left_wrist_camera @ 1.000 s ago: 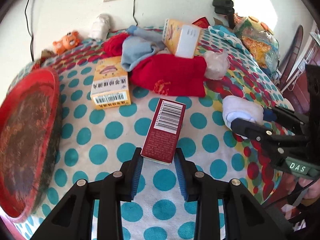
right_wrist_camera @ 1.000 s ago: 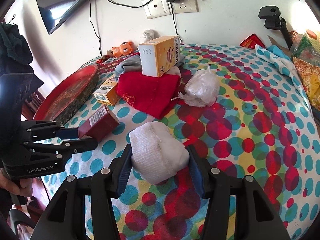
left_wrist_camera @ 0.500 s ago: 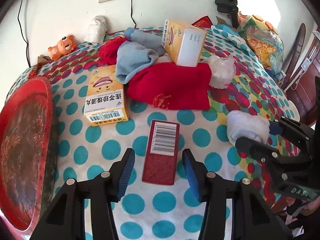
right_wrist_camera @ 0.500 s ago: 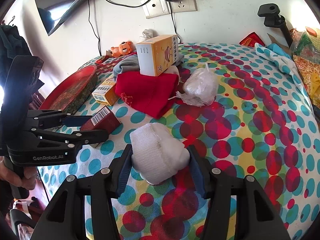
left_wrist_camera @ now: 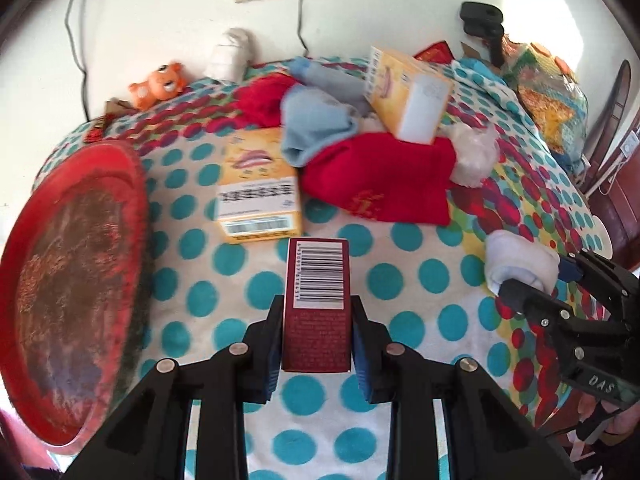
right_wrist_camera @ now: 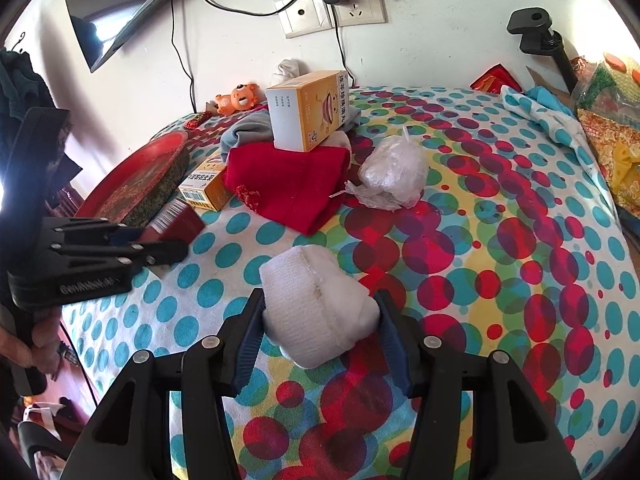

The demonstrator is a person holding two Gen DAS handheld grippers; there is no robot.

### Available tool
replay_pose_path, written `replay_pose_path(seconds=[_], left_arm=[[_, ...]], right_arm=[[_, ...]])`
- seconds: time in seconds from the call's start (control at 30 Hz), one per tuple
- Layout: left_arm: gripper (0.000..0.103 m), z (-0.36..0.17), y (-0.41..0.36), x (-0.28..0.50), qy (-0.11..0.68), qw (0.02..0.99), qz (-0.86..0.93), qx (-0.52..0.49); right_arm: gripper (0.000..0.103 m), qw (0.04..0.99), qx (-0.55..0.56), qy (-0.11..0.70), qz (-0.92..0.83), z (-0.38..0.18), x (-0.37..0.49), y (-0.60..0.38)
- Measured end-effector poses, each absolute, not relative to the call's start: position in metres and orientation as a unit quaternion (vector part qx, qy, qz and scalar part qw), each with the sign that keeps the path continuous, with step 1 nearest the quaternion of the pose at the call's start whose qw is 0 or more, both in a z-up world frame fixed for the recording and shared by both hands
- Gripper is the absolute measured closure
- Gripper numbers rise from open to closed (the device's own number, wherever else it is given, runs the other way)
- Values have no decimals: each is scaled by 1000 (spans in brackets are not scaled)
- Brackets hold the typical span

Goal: Organize objects
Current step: 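Carry the dark-red box into the red tray and open the left gripper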

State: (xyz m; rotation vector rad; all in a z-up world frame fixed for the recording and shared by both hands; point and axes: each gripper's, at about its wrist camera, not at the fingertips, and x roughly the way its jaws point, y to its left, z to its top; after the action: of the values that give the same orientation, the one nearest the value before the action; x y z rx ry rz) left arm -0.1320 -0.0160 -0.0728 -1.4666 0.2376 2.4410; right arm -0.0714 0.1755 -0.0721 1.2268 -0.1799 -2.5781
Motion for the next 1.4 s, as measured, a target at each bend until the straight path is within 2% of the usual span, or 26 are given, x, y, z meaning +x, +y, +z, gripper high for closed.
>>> replay_pose_path(seconds=[0.43, 0.73, 1.03, 1.4], left_arm=[[73, -38, -94, -136, 63, 67, 869, -486], [73, -24, -171, -150, 57, -5, 870, -489], [73, -42, -262, -164, -7, -87, 856, -509], [73, -65, -326, -172, -42, -147, 840, -520]], right_arm=[[51, 132, 428, -75, -891, -72, -75, 181], [51, 120, 426, -43, -896, -70, -72, 173], [51, 126, 431, -75, -890, -69, -75, 176], [51, 130, 435, -51, -889, -70, -80, 159]])
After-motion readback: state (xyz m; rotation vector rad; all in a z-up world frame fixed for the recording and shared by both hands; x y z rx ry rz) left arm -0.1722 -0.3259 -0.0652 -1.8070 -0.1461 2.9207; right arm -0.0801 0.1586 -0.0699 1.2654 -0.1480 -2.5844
